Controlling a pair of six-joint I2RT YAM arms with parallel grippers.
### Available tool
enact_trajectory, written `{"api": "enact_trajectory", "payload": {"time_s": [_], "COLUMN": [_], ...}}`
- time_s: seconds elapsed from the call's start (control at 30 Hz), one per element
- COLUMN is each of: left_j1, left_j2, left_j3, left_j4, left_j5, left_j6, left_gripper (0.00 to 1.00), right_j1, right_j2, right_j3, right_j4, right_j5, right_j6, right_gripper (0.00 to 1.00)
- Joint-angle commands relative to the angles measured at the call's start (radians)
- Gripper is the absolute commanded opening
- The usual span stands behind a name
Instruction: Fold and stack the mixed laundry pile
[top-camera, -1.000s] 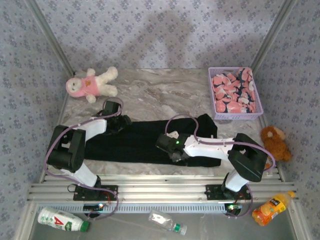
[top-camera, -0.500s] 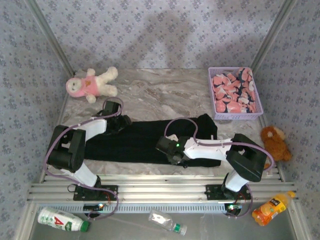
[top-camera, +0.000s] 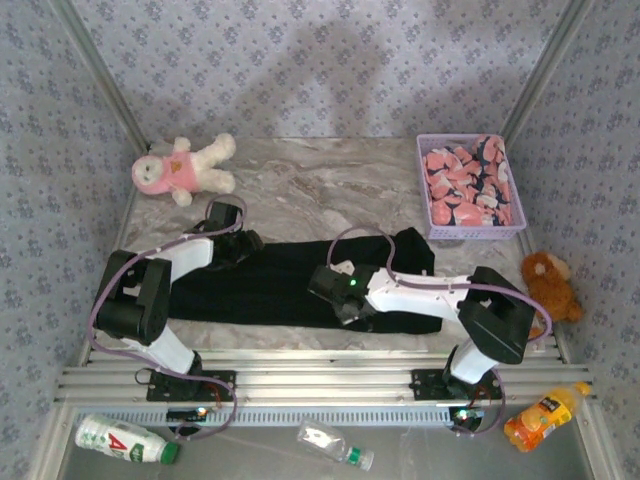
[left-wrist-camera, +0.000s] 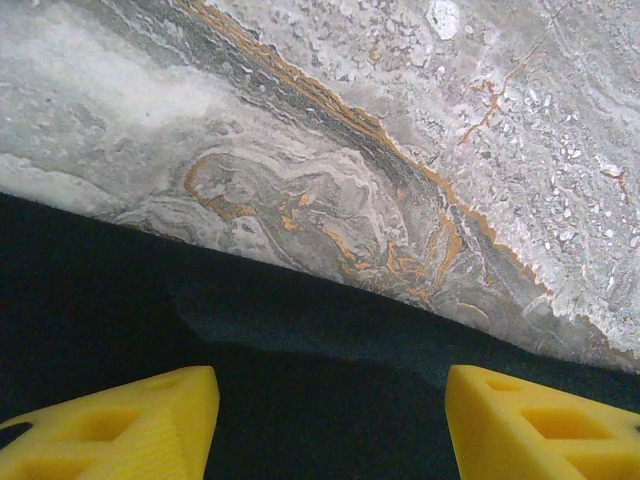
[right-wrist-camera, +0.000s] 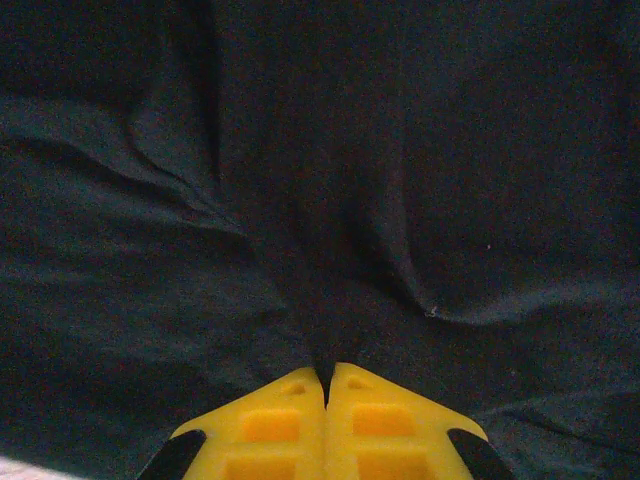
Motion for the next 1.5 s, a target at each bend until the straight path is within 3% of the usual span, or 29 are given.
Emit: {"api": "enact_trajectory", "payload": {"time_s": [0.0,0.13,0.23,0.3,0.37,0.47,0.63,0.83,1.07,1.2,1.37,1.47], "left_j1": [0.006,0.006,0.006,0.006,0.006,0.01,0.012,0.012,0.043,0.073,0.031,-0.014], "left_j2": [0.002,0.009,0.015,0.012,0.008,0.006,-0.03,-0.08,-0.033,-0.039,-0.099,-0.089], "left_j3": [-0.015,-0.015,-0.013,-0.015,-0.015,-0.014,0.007,-0.005,-0.084,-0.09,-0.02,0.023], "left_j4": [-0.006,0.004,0.009,0.007,0.001,-0.008,-0.044,-0.109,-0.101,-0.087,-0.078,-0.042], "left_j5": [-0.024,-0.023,-0.015,-0.015,-0.02,-0.024,-0.018,-0.021,-0.119,-0.083,-0.029,0.005], "left_j6": [-0.003,-0.007,-0.01,-0.009,-0.002,0.004,0.039,0.097,0.083,0.068,0.083,0.079], "left_gripper": [0.63,0.63,0.63,0.63,0.63,0.63,0.63,0.53,0.52,0.52,0.53,0.43], "right_j1": [0.006,0.01,0.012,0.01,0.001,-0.041,-0.175,-0.321,-0.426,-0.469,-0.576,-0.664], "right_j2": [-0.026,0.013,0.056,0.073,0.064,0.021,-0.029,0.04,0.081,-0.011,-0.101,-0.113], "right_j3": [0.057,0.061,0.084,0.1,0.11,0.102,0.061,0.011,-0.044,-0.047,-0.041,-0.054], "right_j4": [-0.072,0.032,0.059,0.041,0.025,0.031,0.087,0.135,0.196,0.182,0.174,0.226], "right_j5": [-0.091,-0.249,-0.3,-0.315,-0.297,-0.281,-0.199,-0.134,-0.119,-0.083,-0.032,-0.066], "right_j6": [0.01,0.043,0.044,0.043,0.035,0.027,0.011,0.085,0.13,0.062,-0.052,-0.099], "right_gripper": [0.0,0.0,0.02,0.21,0.23,0.33,0.33,0.33,0.33,0.34,0.37,0.39]}}
